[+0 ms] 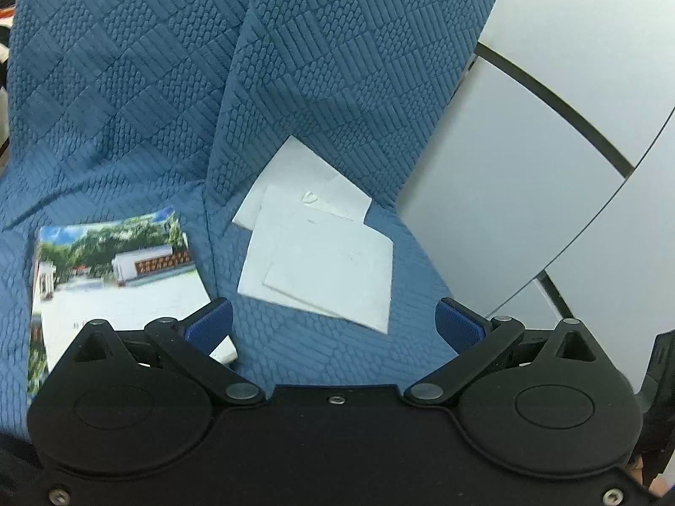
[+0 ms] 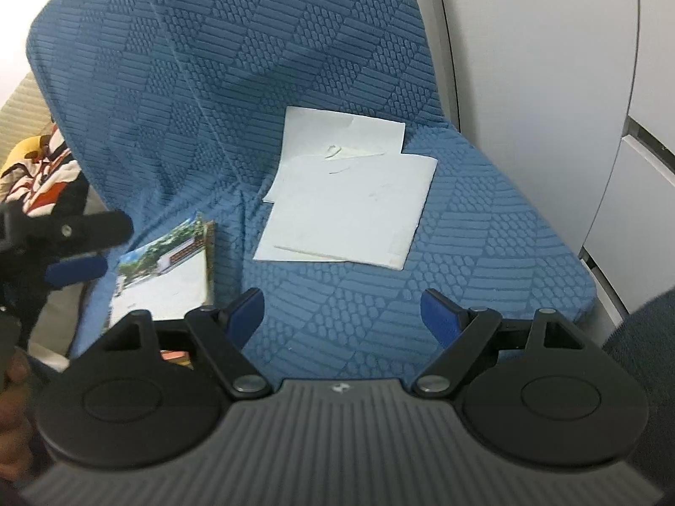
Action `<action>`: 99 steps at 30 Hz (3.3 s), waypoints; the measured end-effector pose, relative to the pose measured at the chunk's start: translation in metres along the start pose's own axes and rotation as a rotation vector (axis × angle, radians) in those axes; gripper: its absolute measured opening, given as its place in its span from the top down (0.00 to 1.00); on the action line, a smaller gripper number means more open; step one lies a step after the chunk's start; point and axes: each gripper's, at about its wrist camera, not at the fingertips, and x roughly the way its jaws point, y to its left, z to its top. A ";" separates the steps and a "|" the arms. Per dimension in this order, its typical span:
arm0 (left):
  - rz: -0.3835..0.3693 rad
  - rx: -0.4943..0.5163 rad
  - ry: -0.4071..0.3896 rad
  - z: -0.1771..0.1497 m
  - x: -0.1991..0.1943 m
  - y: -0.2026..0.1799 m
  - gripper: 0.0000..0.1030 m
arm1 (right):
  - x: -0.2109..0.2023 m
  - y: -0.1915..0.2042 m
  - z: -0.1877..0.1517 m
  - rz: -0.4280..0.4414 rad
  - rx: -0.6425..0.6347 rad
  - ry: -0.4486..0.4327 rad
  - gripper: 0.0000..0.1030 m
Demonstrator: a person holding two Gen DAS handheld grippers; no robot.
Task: Organize objects
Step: 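Move both grippers to the plain white sheets on the seat, then close the left gripper on the edge of the white sheets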
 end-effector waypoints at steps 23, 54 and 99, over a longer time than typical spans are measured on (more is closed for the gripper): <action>0.059 -0.011 0.104 0.027 0.116 0.024 0.01 | 0.098 -0.035 0.038 -0.009 0.155 0.140 0.20; -0.052 -0.168 0.301 0.036 0.236 0.082 0.55 | 0.189 -0.054 0.058 -0.071 0.170 0.226 0.76; -0.279 -0.556 0.357 0.027 0.209 0.088 1.00 | 0.162 -0.087 0.007 0.259 0.902 0.159 0.37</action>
